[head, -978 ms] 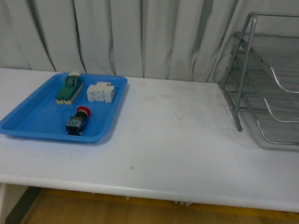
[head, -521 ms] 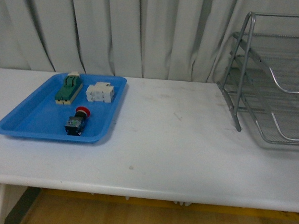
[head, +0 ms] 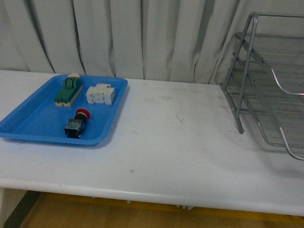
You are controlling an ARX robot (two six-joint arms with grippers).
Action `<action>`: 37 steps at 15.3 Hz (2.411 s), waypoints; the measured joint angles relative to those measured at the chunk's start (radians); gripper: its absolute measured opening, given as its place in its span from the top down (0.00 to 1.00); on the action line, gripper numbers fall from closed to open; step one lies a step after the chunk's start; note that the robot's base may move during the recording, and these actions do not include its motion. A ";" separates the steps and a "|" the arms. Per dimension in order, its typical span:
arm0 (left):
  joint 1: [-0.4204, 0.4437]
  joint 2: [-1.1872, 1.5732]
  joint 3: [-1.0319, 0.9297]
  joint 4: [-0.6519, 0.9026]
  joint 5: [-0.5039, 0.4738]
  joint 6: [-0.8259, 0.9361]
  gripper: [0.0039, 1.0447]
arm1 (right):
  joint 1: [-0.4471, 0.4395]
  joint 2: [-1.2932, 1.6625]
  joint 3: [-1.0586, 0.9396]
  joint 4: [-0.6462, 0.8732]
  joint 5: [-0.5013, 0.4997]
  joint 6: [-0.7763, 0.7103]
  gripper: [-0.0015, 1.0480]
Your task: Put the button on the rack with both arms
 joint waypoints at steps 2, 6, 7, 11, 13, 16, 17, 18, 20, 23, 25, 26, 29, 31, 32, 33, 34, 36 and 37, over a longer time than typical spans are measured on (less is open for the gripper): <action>0.000 0.000 0.000 0.000 0.000 0.000 0.06 | 0.000 -0.008 -0.012 0.001 -0.016 -0.003 0.95; 0.000 0.000 0.000 0.000 -0.001 0.000 0.06 | 0.011 -0.013 -0.047 -0.021 -0.118 -0.026 0.49; 0.000 0.000 0.000 0.000 0.000 0.000 0.06 | 0.006 -0.022 -0.048 -0.024 -0.122 -0.026 0.39; 0.000 0.000 0.000 0.000 0.000 0.000 0.06 | -0.020 -0.146 -0.114 -0.021 -0.145 0.007 0.06; 0.000 0.000 0.000 0.000 0.000 0.000 0.06 | -0.055 -0.224 -0.164 -0.021 -0.153 0.051 0.06; 0.000 0.000 0.000 0.000 0.000 0.000 0.06 | -0.129 -0.362 -0.234 -0.021 -0.194 0.058 0.06; 0.000 0.000 0.000 0.000 0.000 0.000 0.06 | -0.169 -0.422 -0.265 -0.021 -0.219 0.060 0.06; 0.000 0.000 0.000 0.000 0.000 0.000 0.06 | -0.218 -0.487 -0.296 -0.021 -0.241 0.066 0.06; 0.000 0.000 0.000 0.000 0.000 0.000 0.06 | -0.320 -0.655 -0.349 -0.025 -0.288 0.099 0.06; 0.000 0.000 0.000 0.000 0.000 0.000 0.06 | -0.291 -1.138 -0.296 -0.502 -0.107 -0.193 0.23; 0.000 0.000 0.000 0.000 0.000 0.000 0.06 | -0.073 -1.606 -0.269 -0.978 0.111 -0.825 0.48; 0.000 0.000 0.000 0.000 0.000 0.000 0.06 | 0.058 -1.775 -0.283 -1.149 0.239 -1.065 0.60; 0.000 0.000 0.000 0.000 0.000 0.000 0.06 | 0.233 -1.939 -0.408 -1.238 0.435 -1.366 0.97; 0.000 0.000 0.000 0.000 0.000 0.000 0.06 | 0.296 -1.989 -0.446 -1.228 0.490 -1.399 0.98; 0.000 0.000 0.000 0.000 0.000 0.000 0.06 | 0.303 -2.043 -0.457 -1.300 0.500 -1.405 0.98; 0.000 0.000 0.000 0.000 0.000 0.000 0.06 | 0.358 -2.113 -0.488 -1.339 0.584 -1.410 0.98; 0.000 0.000 0.000 0.000 0.001 0.000 0.06 | 0.454 -2.135 -0.498 -1.329 0.639 -1.413 0.98; 0.000 0.000 0.000 0.001 0.000 0.000 0.06 | 0.458 -2.153 -0.521 -1.322 0.662 -1.415 0.98; 0.000 0.000 0.000 0.001 0.000 0.000 0.06 | 0.459 -2.158 -0.531 -1.322 0.661 -1.414 0.98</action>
